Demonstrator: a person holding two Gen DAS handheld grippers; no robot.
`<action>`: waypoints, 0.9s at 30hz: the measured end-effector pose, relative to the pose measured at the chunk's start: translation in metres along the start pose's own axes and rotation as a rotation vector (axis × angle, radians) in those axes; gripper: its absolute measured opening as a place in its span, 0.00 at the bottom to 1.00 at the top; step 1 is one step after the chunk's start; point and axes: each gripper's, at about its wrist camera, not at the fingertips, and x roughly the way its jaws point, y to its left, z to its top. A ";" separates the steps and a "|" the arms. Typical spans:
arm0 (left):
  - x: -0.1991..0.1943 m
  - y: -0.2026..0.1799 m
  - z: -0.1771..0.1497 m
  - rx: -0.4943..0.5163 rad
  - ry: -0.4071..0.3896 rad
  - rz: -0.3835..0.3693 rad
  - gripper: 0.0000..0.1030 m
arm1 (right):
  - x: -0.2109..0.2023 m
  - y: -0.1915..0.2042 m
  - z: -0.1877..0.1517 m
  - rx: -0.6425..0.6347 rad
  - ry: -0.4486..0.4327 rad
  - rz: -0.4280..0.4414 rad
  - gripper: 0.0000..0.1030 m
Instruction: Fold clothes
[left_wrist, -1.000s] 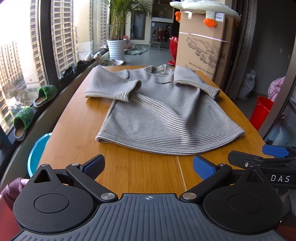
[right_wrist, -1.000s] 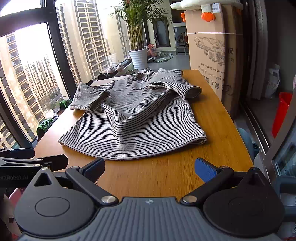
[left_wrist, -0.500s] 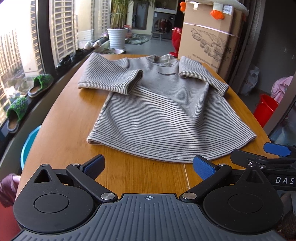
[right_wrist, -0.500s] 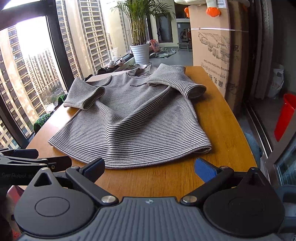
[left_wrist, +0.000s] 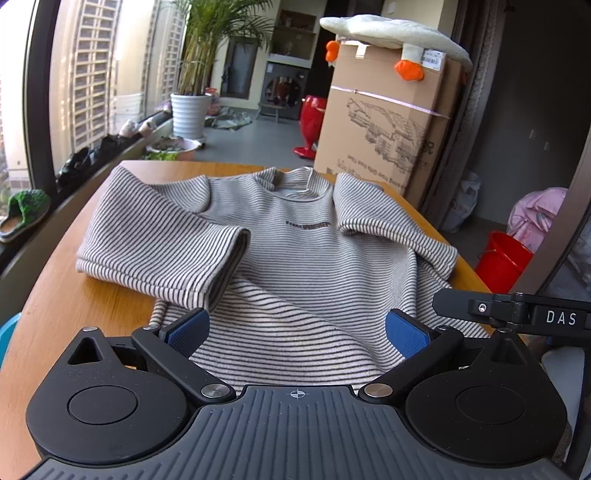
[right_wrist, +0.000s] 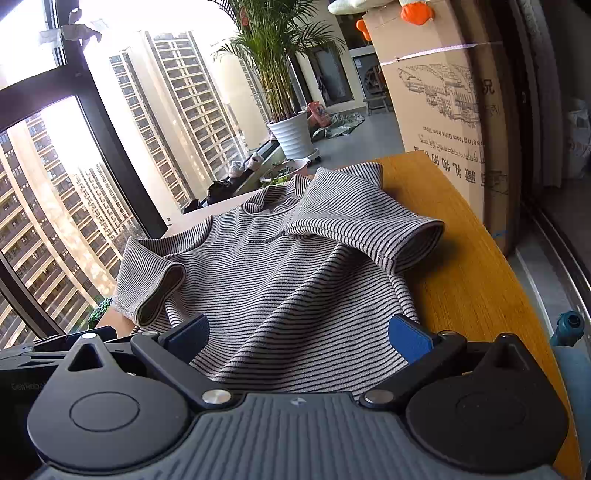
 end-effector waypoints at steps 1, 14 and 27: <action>0.008 0.003 0.002 -0.008 0.016 -0.003 1.00 | 0.008 -0.002 0.003 0.009 0.021 0.008 1.00; 0.018 0.021 -0.018 -0.044 0.000 -0.051 1.00 | 0.028 0.000 -0.009 -0.124 0.053 0.031 1.00; -0.023 -0.001 -0.055 0.015 0.014 -0.062 1.00 | -0.023 -0.012 -0.042 -0.124 0.043 0.076 1.00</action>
